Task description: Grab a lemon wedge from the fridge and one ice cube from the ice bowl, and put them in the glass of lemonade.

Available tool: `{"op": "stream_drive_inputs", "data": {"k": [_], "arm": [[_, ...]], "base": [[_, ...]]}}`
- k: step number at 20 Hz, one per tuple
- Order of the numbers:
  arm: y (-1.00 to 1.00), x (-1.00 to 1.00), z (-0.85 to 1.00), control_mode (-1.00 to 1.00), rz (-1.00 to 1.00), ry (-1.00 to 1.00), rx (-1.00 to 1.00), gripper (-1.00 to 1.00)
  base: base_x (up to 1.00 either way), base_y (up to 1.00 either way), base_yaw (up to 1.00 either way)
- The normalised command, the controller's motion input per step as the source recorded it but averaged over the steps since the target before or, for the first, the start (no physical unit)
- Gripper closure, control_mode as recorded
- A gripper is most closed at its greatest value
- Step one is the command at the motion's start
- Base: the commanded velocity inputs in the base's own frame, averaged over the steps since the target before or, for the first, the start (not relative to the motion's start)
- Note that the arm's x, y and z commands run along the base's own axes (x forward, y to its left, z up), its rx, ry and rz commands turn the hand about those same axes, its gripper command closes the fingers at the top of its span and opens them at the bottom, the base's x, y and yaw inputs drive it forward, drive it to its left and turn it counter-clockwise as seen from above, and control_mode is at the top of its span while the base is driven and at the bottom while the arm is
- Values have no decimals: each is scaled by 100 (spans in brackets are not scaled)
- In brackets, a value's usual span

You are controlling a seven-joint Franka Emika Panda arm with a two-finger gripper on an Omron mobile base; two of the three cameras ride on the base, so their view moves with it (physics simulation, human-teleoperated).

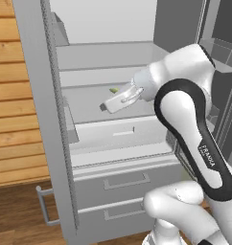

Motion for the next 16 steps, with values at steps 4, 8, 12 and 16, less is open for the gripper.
{"op": "stream_drive_inputs", "data": {"k": [4, 8, 12, 16], "arm": [[-75, 9, -5, -100, -53, 14, -19, -100], [-74, 56, 0, -100, -60, 38, -25, -100], [-40, 84, -19, -100, -52, 38, -28, -100], [-33, 74, -41, -100, -43, 24, -26, -100]], "base": [[0, 0, 0], [0, 0, 0], [0, 0, 0], [0, 0, 0]]}}
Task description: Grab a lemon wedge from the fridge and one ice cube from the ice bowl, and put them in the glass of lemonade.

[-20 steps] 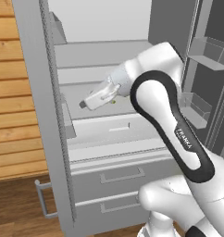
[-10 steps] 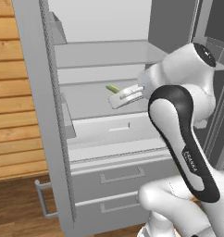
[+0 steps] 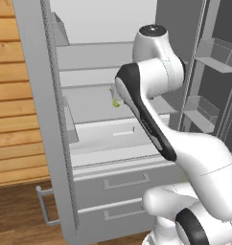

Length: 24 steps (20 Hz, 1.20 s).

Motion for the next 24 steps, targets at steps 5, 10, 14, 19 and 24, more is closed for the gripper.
{"op": "stream_drive_inputs", "data": {"k": [5, 10, 14, 19, 24], "arm": [[-43, 44, -68, -100, -11, 0, -5, -100], [-59, 51, -43, -100, 8, 0, 0, -100], [-11, 58, -52, -100, 21, -8, 2, -100], [0, 54, -53, -100, 17, -16, 2, -100], [0, 65, -38, -100, 16, -14, 1, -100]], "base": [[0, 0, 0], [0, 0, 0], [0, 0, 0], [0, 0, 0], [0, 0, 0]]}}
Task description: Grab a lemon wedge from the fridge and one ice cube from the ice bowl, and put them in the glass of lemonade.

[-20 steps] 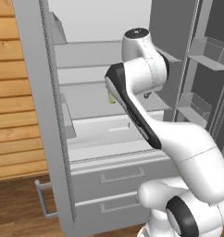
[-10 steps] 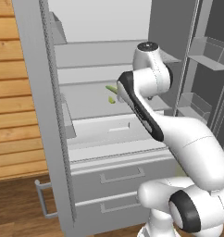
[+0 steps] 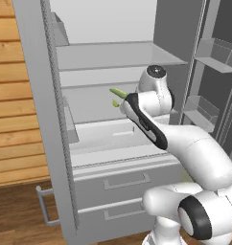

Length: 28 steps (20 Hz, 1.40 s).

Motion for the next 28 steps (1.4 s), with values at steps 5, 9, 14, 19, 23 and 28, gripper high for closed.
{"op": "stream_drive_inputs", "data": {"k": [5, 9, 14, 19, 23, 28], "arm": [[0, 60, -20, -100, 16, -7, 1, -100], [0, 57, 1, -100, 1, 2, 0, -100], [3, 39, -1, -100, 0, 3, 0, -100], [20, 52, -2, -100, -7, 0, 0, -100], [22, 21, 0, -100, -7, 8, 0, -100], [3, 0, -2, -100, -1, 9, 0, -100]], "base": [[0, 0, 0], [0, 0, 0], [0, 0, 0], [0, 0, 0], [0, 0, 0], [0, 0, 0]]}}
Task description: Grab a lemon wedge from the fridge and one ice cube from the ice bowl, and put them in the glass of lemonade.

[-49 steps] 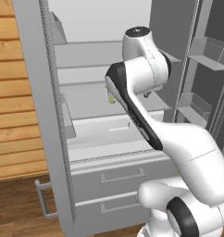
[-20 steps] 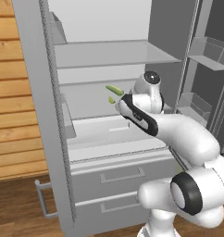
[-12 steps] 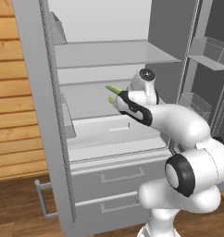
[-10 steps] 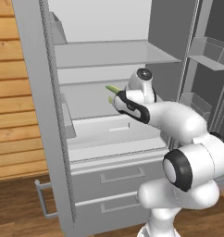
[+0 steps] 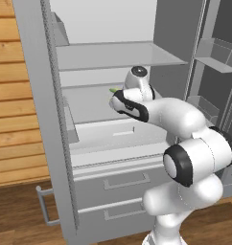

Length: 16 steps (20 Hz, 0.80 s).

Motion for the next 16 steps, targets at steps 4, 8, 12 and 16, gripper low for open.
{"op": "stream_drive_inputs", "data": {"k": [4, 8, 12, 16], "arm": [[0, 17, -1, -100, 0, 3, 2, -100], [0, 19, -17, -100, 0, 0, 4, -100], [0, 17, -17, -100, 0, 0, 6, -100], [-22, 13, -1, -100, 0, 0, 5, -100]], "base": [[0, 0, 0], [0, 0, 0], [0, 0, 0], [0, 0, 0]]}}
